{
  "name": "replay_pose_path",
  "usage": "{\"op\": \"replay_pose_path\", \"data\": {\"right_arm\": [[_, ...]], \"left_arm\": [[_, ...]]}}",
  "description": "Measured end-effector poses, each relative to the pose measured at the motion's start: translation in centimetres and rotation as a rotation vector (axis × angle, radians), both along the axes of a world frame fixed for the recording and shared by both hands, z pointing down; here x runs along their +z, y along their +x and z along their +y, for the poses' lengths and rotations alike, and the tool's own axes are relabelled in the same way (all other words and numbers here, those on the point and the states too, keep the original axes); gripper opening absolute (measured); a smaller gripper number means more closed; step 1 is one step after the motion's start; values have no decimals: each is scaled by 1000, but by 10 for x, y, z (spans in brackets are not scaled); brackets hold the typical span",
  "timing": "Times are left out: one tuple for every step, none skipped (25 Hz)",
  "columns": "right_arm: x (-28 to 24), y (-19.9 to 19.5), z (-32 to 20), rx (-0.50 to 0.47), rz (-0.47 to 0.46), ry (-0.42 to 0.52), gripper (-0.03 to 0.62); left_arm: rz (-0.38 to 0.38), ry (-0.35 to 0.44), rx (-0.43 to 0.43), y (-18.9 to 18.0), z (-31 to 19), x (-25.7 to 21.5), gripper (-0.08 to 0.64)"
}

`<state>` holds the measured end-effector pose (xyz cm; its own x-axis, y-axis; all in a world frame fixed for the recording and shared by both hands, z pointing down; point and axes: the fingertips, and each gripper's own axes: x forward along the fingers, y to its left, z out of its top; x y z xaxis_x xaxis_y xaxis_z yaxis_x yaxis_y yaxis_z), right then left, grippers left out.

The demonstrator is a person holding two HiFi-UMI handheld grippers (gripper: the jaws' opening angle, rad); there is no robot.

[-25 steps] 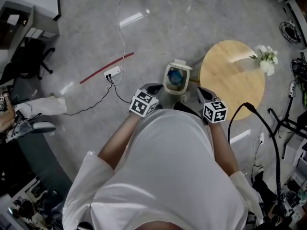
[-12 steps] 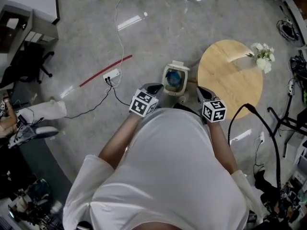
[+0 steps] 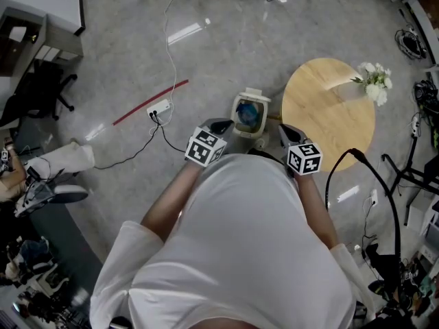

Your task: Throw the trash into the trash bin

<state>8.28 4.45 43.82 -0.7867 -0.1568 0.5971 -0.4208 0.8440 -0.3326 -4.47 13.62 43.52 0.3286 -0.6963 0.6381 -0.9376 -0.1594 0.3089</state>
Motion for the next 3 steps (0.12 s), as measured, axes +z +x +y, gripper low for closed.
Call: {"op": "replay_pose_path", "data": {"right_arm": [[1, 1, 0, 0, 0, -1, 2], [2, 1, -1, 1, 1, -1, 2], [3, 3, -1, 1, 1, -2, 2]], "left_arm": [[-1, 0, -1, 0, 0, 1, 5], [-1, -1, -2, 1, -1, 1, 6], [-2, -1, -3, 1, -1, 2, 5]]}}
